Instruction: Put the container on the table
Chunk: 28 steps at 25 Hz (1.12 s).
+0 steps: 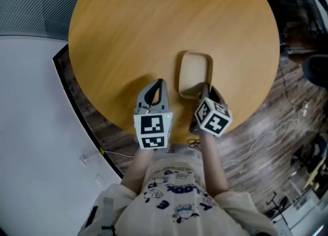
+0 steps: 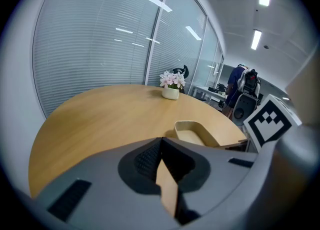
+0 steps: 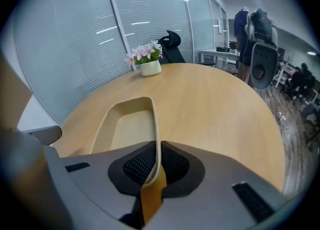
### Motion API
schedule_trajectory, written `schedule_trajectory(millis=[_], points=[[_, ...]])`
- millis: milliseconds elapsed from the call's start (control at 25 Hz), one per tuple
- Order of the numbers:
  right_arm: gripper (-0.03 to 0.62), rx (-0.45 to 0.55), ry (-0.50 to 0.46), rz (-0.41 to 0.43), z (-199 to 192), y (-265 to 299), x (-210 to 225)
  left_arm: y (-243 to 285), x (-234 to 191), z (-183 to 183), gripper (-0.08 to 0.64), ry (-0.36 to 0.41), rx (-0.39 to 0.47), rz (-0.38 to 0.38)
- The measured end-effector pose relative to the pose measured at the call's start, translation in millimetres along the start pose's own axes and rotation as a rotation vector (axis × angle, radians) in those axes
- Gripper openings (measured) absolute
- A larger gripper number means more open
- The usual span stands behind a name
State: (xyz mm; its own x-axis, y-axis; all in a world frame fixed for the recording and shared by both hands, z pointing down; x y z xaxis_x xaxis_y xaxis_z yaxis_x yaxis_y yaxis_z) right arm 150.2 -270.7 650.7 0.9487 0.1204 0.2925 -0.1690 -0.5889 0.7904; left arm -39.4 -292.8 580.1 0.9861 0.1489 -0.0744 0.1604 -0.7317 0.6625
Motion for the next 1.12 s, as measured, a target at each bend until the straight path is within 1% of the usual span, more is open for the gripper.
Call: schedule_trajectory(millis=[160, 240, 400, 520, 720, 920, 1120], points=[[0.014, 0.010, -0.004, -0.005, 4, -1, 2, -2, 1, 0, 0.003, 0.002, 0.007, 0.006], [0.014, 0.025, -0.008, 0.006, 7, -4, 0, -5, 1, 2, 0.003, 0.002, 0.015, 0.010], [0.014, 0.070, -0.037, 0.011, 20, -17, -2, -15, 3, 12, 0.003, 0.004, 0.051, 0.016], [0.014, 0.123, -0.077, 0.020, 37, -32, -6, -25, 6, 26, 0.003, 0.006, 0.091, 0.024], [0.012, 0.250, -0.162, 0.053, 70, -64, -22, -46, 12, 54, 0.003, 0.010, 0.171, 0.035], [0.012, 0.364, -0.207, 0.121, 96, -103, -41, -74, 17, 85, 0.003, 0.008, 0.270, 0.043], [0.012, 0.450, -0.249, 0.187, 113, -137, -61, -104, 20, 108, 0.003, -0.001, 0.349, 0.056]])
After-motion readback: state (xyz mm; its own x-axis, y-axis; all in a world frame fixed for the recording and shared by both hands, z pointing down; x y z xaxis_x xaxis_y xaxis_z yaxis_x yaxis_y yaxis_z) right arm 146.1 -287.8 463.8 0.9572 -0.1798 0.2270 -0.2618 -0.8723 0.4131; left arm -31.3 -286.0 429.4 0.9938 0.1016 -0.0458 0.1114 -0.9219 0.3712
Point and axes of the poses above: the fingertips, and each gripper's own axes: y forward along the fingers, x to its right, z out of its top, the point moved 1 cm from there along -y, backward along the fingers, and after that the axes turned 9 degrees about z, right-handed, at the moved point
